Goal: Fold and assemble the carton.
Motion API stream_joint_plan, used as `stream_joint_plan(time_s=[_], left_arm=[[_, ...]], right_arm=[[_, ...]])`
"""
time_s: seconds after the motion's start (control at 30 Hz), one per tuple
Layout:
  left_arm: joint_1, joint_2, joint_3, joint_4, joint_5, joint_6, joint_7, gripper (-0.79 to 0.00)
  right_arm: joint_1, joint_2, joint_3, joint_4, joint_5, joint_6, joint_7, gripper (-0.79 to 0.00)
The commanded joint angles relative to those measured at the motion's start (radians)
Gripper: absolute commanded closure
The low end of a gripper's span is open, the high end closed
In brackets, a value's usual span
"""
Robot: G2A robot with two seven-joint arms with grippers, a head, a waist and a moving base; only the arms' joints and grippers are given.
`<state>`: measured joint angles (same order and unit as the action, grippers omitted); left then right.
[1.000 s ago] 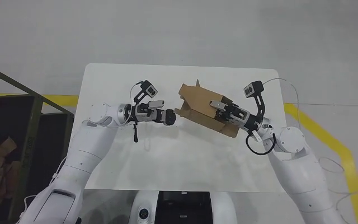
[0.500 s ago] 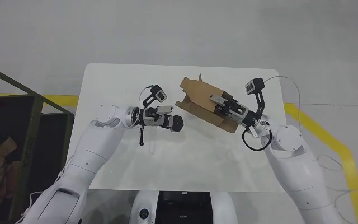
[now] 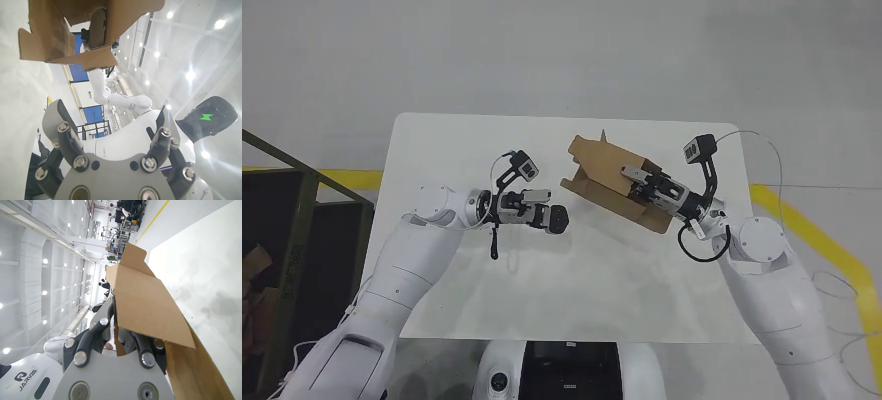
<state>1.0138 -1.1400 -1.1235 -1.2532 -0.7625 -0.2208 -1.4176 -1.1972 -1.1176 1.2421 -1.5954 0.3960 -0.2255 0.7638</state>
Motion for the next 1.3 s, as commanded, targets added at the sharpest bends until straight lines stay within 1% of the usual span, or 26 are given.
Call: stream_joint_plan(time_s=[0.0, 0.07, 0.13, 0.27, 0.43, 0.6, 0.67, 0.83, 0.93, 1.0, 1.07, 1.17, 1.27], left_arm=[[0.000, 0.000, 0.000, 0.000, 0.000, 0.000, 0.000, -0.785], [0.000, 0.000, 0.000, 0.000, 0.000, 0.000, 0.000, -0.785], [0.006, 0.002, 0.005, -0.010, 0.023, 0.020, 0.013, -0.785], [-0.015, 0.010, 0.019, 0.010, 0.113, 0.052, -0.063, -0.785], [-0.030, 0.003, 0.035, 0.053, 0.051, 0.058, -0.117, -0.785], [-0.049, -0.005, 0.097, 0.045, 0.027, 0.013, -0.118, -0.785], [-0.059, -0.004, 0.128, 0.042, 0.035, 0.002, -0.118, -0.785], [-0.088, 0.002, 0.199, 0.046, 0.027, -0.060, -0.118, -0.785], [-0.107, 0.005, 0.226, 0.051, 0.010, -0.063, -0.118, -0.785], [-0.119, 0.008, 0.238, 0.055, 0.018, -0.063, -0.118, -0.354], [-0.129, 0.010, 0.244, 0.063, 0.029, -0.064, -0.118, 0.000], [-0.137, 0.011, 0.251, 0.079, 0.049, -0.068, -0.114, 0.000], [-0.143, 0.009, 0.264, 0.093, 0.097, -0.093, -0.089, 0.000]], right_arm=[[0.000, 0.000, 0.000, 0.000, 0.000, 0.000, 0.000, 0.000], [0.000, 0.000, 0.000, 0.000, 0.000, 0.000, 0.000, 0.000], [-0.006, 0.000, -0.004, -0.006, -0.014, 0.008, -0.005, 0.000], [0.003, 0.000, -0.011, 0.008, -0.018, 0.017, 0.021, 0.000], [0.010, -0.005, -0.023, 0.035, -0.009, 0.009, 0.011, 0.000], [0.004, -0.010, -0.042, 0.042, 0.008, 0.004, -0.003, 0.000], [0.004, -0.012, -0.045, 0.044, 0.016, 0.005, -0.009, 0.000], [0.008, -0.015, -0.046, 0.044, 0.024, 0.004, -0.017, 0.000], [0.010, -0.016, -0.044, 0.044, 0.026, 0.004, -0.018, 0.000], [0.008, -0.016, -0.041, 0.043, 0.029, 0.004, -0.021, 0.000], [0.006, -0.017, -0.038, 0.040, 0.034, 0.004, -0.022, 0.000], [0.002, -0.017, -0.034, 0.028, 0.040, 0.009, -0.025, 0.000], [-0.004, -0.017, -0.029, 0.016, 0.046, 0.018, -0.028, 0.000]])
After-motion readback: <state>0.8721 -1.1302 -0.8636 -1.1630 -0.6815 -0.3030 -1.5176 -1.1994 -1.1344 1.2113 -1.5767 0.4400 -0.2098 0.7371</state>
